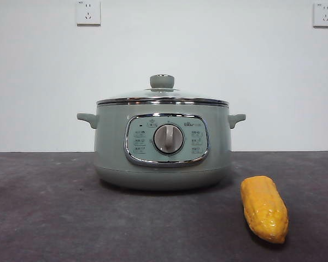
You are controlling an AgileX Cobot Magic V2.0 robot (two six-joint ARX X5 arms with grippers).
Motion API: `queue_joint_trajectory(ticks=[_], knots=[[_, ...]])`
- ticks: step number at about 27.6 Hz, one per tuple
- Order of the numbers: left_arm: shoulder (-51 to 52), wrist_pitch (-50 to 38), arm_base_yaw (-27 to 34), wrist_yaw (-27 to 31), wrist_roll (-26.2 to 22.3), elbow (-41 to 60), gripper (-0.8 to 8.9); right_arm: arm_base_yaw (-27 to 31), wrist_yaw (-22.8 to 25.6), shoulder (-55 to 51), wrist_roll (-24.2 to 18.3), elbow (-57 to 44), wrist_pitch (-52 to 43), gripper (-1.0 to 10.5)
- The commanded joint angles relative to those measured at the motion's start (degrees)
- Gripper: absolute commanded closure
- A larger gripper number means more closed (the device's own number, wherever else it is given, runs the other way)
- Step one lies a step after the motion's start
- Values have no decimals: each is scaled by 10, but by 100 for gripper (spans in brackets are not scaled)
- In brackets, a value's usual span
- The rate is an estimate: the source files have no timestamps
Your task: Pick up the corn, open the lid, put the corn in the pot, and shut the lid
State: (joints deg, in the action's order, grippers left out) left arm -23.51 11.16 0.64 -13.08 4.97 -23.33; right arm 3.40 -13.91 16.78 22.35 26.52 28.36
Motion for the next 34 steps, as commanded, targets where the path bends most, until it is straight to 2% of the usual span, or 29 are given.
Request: queue_joint_trajectory(ticks=[1, 8, 12, 16, 20, 25, 30, 34], knots=[[-35, -1, 2, -54, 21, -27, 817, 0, -40, 23, 6, 29, 25, 948], [-125, 30, 2, -178, 25, -84, 818, 0, -133, 73, 6, 63, 44, 946], [-169, 70, 2, -241, 15, -121, 818, -5, -153, 121, 0, 91, 90, 925], [-201, 104, 0, -278, -14, -153, 818, -33, -153, 184, -1, 124, 126, 807], [-215, 122, -5, -298, -26, -171, 818, -86, -150, 253, 1, 157, 143, 647], [-215, 136, -20, -306, -26, -175, 818, -178, -88, 345, 19, 197, 168, 546], [-215, 148, -43, -304, -26, -175, 818, -316, 45, 477, 66, 255, 196, 535], [-215, 150, -52, -304, -26, -175, 818, -394, 116, 586, 97, 295, 195, 535]])
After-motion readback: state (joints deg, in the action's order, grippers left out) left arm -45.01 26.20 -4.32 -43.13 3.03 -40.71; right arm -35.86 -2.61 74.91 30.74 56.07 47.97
